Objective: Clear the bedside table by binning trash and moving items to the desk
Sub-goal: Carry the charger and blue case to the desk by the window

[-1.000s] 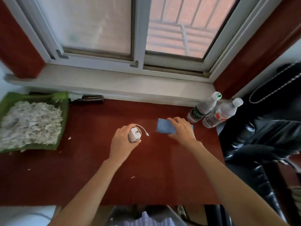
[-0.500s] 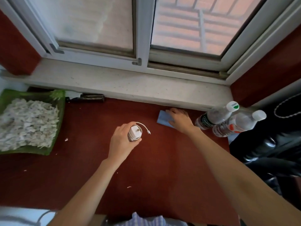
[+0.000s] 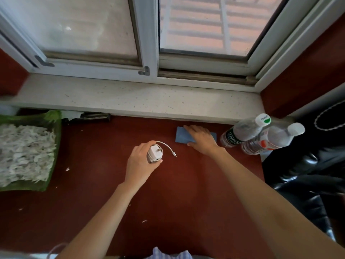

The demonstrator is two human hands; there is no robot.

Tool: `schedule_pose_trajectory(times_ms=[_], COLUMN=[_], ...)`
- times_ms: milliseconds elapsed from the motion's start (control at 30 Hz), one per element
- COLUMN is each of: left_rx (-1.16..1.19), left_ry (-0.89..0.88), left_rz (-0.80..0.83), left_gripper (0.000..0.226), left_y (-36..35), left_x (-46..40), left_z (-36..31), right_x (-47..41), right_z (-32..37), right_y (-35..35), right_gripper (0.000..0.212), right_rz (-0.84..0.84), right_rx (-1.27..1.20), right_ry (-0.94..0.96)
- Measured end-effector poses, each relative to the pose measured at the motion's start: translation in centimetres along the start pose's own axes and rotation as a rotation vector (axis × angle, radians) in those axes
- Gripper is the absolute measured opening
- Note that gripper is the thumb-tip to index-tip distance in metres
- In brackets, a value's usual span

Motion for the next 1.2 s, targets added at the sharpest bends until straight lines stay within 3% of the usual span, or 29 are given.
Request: schedule_pose_trajectory(times_ms=[333, 567, 700, 967, 1200], left_rx=[0.015, -0.014, -0.02, -0.053, -0.078], left_ry=[0.004, -0.072, -0.101, -0.122, -0.173], left_rz=[0.012, 0.001, 0.01, 0.061, 0.086], left_gripper=[0.059, 0.06, 0.061, 0.063, 0.063], left_y=[-0.5, -1.0, -1.9, -4.6, -5.9], left_x=[0.3, -2.7, -5.1, -7.3, -9.5], left_z=[0.5, 0.1, -0.2, 0.8, 1.5], right_x=[0.0, 5.0, 9.1, 12.5, 12.7], right_z=[-0.1, 0.6, 0.3, 0.3, 0.1], right_y=[0.3, -0.2, -2.5, -7.0, -7.1], right_gripper=[0.076, 0.053, 0.053, 0.065, 0.069], right_rz=[-0.009, -0.367, -0.46, -0.163, -0.119], right_rx=[-0.016, -0.13, -0.094, -0.107, -0.089], right_ry=[0.032, -0.021, -0.141, -0.346, -0.358])
Point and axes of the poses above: each hand's wrist, its own x-axis away from the middle knuckle, its own y-axis out of the back of the hand, z = x × y, the point moved 4 cm from there along -x, towards the middle knuckle, and after that the axes turned 14 degrees about -x, right-handed, at the moved point
